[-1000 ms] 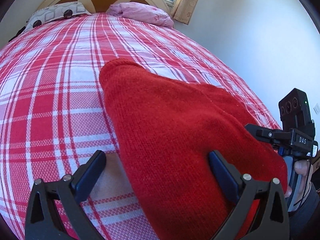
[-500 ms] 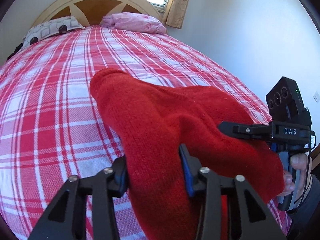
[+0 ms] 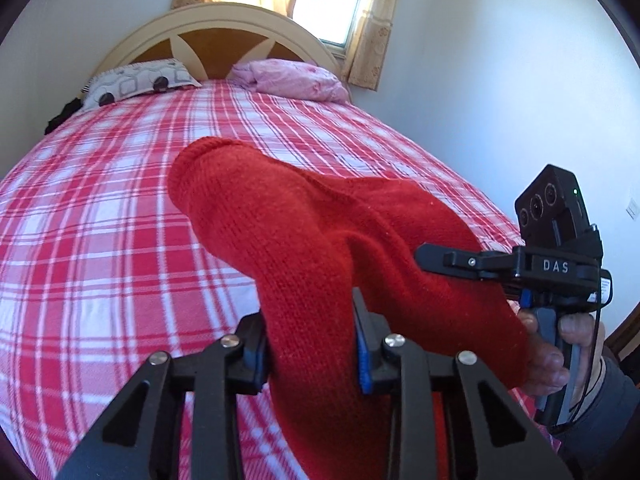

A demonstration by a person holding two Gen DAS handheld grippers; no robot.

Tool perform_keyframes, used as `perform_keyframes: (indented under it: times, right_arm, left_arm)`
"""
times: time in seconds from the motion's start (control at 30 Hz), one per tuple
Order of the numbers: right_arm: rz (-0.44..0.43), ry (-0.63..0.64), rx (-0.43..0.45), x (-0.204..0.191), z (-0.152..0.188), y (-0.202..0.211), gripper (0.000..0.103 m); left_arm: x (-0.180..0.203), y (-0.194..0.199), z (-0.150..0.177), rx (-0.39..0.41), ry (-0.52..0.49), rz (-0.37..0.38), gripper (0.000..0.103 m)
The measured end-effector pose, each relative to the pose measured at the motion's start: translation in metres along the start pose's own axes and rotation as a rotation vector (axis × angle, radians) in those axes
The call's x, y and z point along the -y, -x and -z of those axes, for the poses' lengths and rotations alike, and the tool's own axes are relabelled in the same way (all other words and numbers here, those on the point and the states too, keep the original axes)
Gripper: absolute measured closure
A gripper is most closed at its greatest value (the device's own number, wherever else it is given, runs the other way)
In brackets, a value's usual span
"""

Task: Fold small clothes

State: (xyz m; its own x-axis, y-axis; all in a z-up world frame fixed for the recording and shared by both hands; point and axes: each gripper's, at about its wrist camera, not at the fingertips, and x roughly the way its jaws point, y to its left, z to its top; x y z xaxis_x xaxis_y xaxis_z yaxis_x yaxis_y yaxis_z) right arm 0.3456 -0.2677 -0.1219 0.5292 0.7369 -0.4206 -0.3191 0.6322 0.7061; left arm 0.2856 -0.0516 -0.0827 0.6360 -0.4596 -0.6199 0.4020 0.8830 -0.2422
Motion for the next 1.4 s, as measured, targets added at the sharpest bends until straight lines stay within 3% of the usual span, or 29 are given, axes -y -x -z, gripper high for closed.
perform_keyframes:
  times: [0.67,0.97,1.4]
  right_arm:
    - [-0.182,0.137,-0.209,-0.141,0.072,-0.089,0.069]
    - [-0.212,0.181,-0.296,-0.182,0.103,-0.134,0.069]
    - [-0.188,0.213,-0.350,-0.197,0.112,-0.180,0.069]
  left_arm:
    - [-0.084,0.133,0.071,0.059,0.171,-0.209,0.070]
    - [-0.118,0.158,0.099,0.068,0.247,-0.264,0.070]
    - [-0.154,0.164,0.116,0.073,0.319,-0.277,0.070]
